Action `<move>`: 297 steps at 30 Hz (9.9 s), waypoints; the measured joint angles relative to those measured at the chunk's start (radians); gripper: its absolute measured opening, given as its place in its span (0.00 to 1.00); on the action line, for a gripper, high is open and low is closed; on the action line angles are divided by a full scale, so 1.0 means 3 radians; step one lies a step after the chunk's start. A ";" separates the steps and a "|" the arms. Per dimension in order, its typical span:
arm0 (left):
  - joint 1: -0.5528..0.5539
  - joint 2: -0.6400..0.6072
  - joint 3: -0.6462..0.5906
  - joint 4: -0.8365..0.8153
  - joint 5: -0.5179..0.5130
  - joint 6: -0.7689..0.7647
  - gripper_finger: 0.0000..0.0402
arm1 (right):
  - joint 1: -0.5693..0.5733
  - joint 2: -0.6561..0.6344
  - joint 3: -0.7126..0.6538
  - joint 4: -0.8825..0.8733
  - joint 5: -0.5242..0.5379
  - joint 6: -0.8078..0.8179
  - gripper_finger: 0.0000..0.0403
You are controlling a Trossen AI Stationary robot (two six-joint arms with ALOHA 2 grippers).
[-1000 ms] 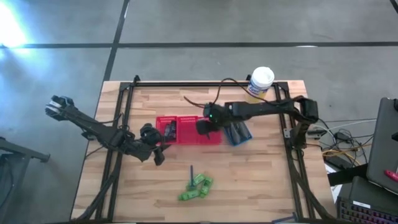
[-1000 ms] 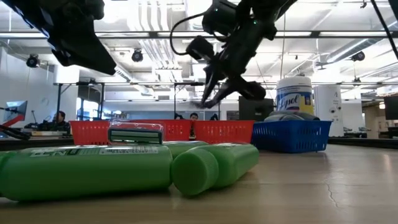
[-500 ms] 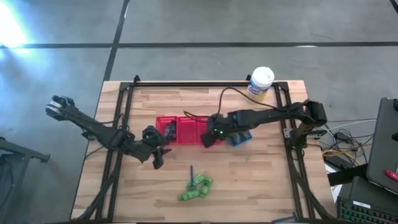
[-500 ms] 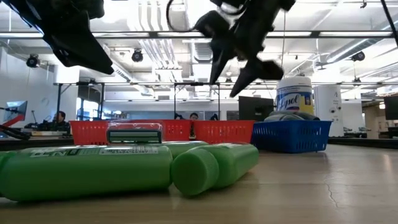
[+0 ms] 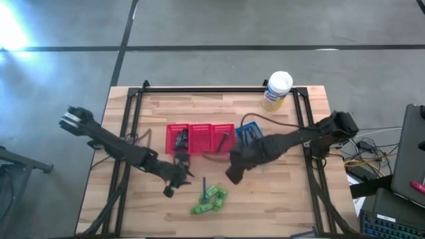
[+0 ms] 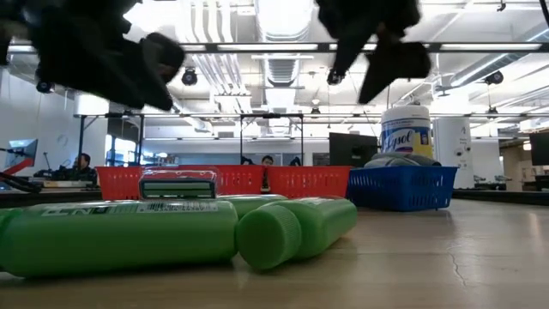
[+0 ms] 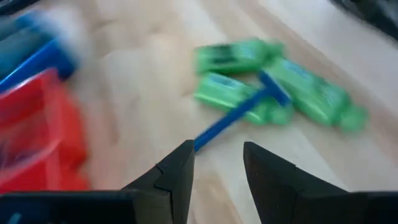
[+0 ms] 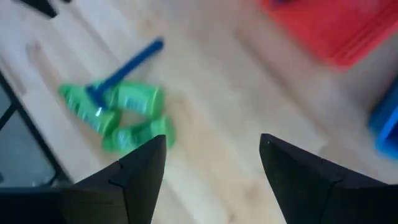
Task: Pick & Place Travel size toiletries
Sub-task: Put the blue razor into the right red bin, then put the green shampoo into the middle red bin
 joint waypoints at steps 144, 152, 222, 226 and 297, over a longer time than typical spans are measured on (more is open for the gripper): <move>-0.0783 0.2104 0.2320 -0.1876 -0.0571 -0.2818 0.71 | 0.0728 -0.0604 -0.0440 -0.0926 0.1444 0.0563 0.52; -0.0782 0.2370 0.2459 -0.1929 -0.0496 -0.3077 0.70 | 0.0739 -0.0604 -0.0469 -0.0915 0.1394 0.0576 0.48; 0.0606 0.0122 0.0750 -0.1678 -0.0139 -0.3680 0.74 | 0.0672 -0.0029 -0.0622 0.1409 -0.0032 -0.0082 0.56; 0.0387 -0.0005 0.0661 -0.2174 -0.0453 -0.3914 0.74 | 0.0563 0.0428 -0.0451 0.1368 -0.0455 0.0765 0.55; -0.0131 -0.0994 0.0146 0.0156 -0.0339 0.1642 0.73 | 0.0194 0.1356 0.2333 -0.0383 -0.0778 0.0087 0.38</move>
